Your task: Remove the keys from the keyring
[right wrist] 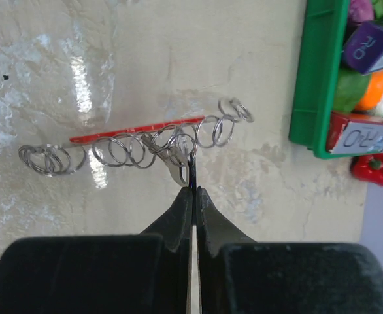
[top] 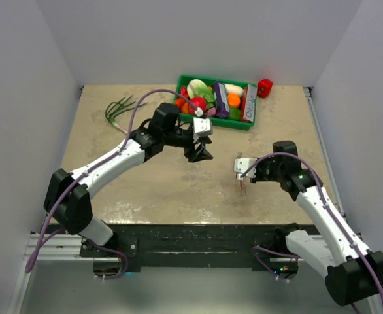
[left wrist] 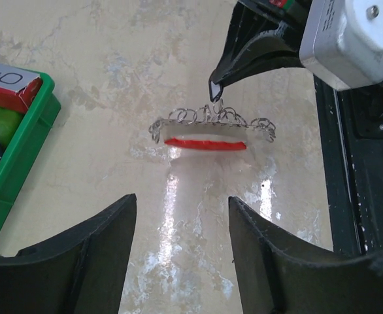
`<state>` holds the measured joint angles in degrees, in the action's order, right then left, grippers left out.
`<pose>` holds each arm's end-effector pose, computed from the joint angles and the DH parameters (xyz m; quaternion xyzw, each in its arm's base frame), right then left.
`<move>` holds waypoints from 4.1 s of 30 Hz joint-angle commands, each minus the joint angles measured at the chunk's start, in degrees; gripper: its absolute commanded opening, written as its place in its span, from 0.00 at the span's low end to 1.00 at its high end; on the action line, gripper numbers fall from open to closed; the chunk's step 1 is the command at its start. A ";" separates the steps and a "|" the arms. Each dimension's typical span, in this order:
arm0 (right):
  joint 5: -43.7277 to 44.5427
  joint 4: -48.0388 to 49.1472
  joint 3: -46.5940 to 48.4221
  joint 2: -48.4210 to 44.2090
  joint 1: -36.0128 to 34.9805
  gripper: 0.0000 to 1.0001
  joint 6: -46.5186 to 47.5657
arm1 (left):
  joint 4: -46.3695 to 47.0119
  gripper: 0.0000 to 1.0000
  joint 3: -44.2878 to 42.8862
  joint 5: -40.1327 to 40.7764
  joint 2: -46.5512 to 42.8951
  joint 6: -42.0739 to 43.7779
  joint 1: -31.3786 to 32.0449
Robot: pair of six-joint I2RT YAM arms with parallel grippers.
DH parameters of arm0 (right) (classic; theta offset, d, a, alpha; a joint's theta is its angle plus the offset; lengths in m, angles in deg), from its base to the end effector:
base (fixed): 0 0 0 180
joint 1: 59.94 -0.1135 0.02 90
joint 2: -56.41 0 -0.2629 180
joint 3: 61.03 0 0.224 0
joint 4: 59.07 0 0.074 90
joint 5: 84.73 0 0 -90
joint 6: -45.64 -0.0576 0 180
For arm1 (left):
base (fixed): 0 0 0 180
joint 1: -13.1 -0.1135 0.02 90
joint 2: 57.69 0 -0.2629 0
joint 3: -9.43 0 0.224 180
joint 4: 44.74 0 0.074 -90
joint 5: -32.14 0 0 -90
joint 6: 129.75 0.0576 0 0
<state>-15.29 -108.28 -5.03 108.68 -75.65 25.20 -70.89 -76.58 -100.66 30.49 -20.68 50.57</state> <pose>0.1604 0.0661 0.2448 -0.6665 0.6241 -0.0215 0.4071 0.2443 -0.2366 0.3126 0.5434 0.6155 -0.3856 0.4211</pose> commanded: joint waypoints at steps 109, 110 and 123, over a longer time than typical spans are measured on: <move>-13.90 -15.28 33.45 0.20 -6.62 0.00 -9.62 | -6.62 0.00 -12.14 -6.25 3.05 3.87 8.58; -13.98 -15.55 33.53 0.29 -6.53 0.00 -9.44 | -5.57 0.00 -11.97 -4.93 2.79 3.26 8.58; -17.15 -19.24 29.49 -1.21 -6.53 0.00 -9.44 | -0.55 0.00 -13.28 18.54 -0.91 -3.95 8.76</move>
<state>-27.51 -127.40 25.09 108.59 -82.01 16.78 -74.82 -87.75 -91.70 31.50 -22.10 59.93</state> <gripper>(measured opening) 0.014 0.091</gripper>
